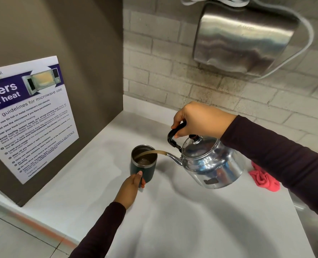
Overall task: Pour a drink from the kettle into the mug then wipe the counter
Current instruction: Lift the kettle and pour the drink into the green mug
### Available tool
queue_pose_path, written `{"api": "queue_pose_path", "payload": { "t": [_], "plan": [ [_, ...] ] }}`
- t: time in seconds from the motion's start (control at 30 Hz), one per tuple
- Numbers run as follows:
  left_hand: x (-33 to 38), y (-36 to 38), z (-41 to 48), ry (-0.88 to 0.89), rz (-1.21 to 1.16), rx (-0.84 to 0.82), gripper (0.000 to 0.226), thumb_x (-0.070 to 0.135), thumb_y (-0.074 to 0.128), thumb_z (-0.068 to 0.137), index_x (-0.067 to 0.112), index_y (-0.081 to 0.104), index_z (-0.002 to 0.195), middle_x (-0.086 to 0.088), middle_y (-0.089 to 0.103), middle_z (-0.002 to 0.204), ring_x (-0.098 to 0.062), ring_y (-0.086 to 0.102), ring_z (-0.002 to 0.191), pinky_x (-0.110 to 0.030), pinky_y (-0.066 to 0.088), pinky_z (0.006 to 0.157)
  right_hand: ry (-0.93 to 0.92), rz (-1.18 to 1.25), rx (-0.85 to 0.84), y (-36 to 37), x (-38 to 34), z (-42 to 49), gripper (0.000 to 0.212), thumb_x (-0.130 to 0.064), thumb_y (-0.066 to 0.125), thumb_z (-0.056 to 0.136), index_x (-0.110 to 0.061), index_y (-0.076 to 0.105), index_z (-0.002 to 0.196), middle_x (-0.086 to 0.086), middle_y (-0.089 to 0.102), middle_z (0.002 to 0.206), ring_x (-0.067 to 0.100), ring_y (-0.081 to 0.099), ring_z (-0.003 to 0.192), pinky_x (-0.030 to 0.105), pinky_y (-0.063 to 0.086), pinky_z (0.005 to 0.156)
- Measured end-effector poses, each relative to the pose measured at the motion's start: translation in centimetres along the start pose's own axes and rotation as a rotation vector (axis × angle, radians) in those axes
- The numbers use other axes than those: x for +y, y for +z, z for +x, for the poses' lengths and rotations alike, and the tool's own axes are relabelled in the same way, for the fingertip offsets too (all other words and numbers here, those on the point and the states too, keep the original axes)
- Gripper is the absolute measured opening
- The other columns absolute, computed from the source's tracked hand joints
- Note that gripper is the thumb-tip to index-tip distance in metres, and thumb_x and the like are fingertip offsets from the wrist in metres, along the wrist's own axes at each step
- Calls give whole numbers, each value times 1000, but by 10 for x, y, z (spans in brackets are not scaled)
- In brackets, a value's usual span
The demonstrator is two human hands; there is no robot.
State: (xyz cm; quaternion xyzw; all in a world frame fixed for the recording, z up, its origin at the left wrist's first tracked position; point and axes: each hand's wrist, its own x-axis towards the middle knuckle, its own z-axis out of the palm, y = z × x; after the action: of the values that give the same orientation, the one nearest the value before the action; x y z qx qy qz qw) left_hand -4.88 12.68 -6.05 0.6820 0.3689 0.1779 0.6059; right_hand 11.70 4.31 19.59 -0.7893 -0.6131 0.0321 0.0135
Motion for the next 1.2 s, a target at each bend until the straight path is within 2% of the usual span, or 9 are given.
{"api": "queue_pose_path", "payload": {
  "t": [0.2, 0.37, 0.6, 0.73, 0.83, 0.9, 0.97, 1.07, 1.2],
  "plan": [
    [0, 0, 0, -11, 5, -3, 44, 38, 29, 97, 14, 51, 68, -9, 60, 79, -25, 55, 85, -30, 39, 77, -1, -9, 4, -4, -3, 1, 22, -33, 77, 73, -27, 74, 94, -21, 49, 63, -1, 50, 49, 25, 46, 52],
    [0, 0, 0, -17, 10, -11, 44, 38, 29, 97, 14, 51, 68, -9, 59, 78, -25, 55, 84, -29, 39, 77, -7, -8, 5, -6, -4, 0, 22, -33, 77, 74, -26, 74, 95, -13, 56, 72, -1, 48, 49, 28, 50, 57],
    [0, 0, 0, -26, 12, -10, 45, 38, 30, 97, 15, 51, 64, -3, 58, 71, -20, 54, 79, -21, 38, 75, -17, -24, 3, -8, -4, 1, 23, -33, 77, 74, -26, 74, 95, -14, 56, 71, -2, 47, 46, 25, 49, 54],
    [2, -1, 0, -40, 9, -11, 45, 38, 30, 97, 16, 51, 65, -4, 59, 73, -20, 55, 79, -19, 38, 74, -22, -30, 10, -7, -5, 2, 22, -33, 77, 74, -26, 74, 95, -8, 60, 78, -1, 47, 49, 28, 51, 57],
    [2, -3, 0, -44, 19, -17, 46, 38, 30, 97, 16, 53, 65, -4, 61, 74, -19, 56, 80, -19, 38, 74, -4, -11, 15, -5, -3, 0, 22, -34, 77, 74, -27, 74, 95, -12, 57, 74, 0, 51, 53, 30, 52, 59],
    [2, -4, 0, -42, 28, -17, 44, 38, 32, 97, 16, 56, 67, -3, 63, 75, -17, 56, 80, -19, 39, 74, 13, 13, 37, -2, 1, -4, 21, -34, 77, 73, -28, 73, 93, -16, 54, 69, 1, 52, 56, 27, 47, 53],
    [2, -7, 1, -27, 31, 19, 38, 36, 37, 96, 18, 58, 70, -1, 63, 78, -16, 56, 80, -19, 40, 72, 32, 38, 72, 1, 9, -11, 20, -35, 77, 73, -29, 73, 92, -16, 57, 70, 2, 54, 58, 22, 42, 49],
    [4, -12, 1, -7, 11, 176, 24, 29, 42, 94, 15, 58, 81, -5, 62, 85, -22, 57, 85, -28, 41, 69, 84, 112, 125, 8, 23, -29, 19, -34, 78, 72, -29, 74, 90, -11, 63, 73, 9, 60, 63, 21, 43, 51],
    [16, -21, -5, 56, -23, 341, 20, 18, 41, 92, 12, 59, 88, -6, 61, 88, -24, 56, 84, -28, 39, 72, 238, 268, 248, 27, 48, -63, 17, -35, 80, 70, -27, 73, 84, -13, 63, 60, 4, 60, 52, 25, 49, 52]
  ]
}}
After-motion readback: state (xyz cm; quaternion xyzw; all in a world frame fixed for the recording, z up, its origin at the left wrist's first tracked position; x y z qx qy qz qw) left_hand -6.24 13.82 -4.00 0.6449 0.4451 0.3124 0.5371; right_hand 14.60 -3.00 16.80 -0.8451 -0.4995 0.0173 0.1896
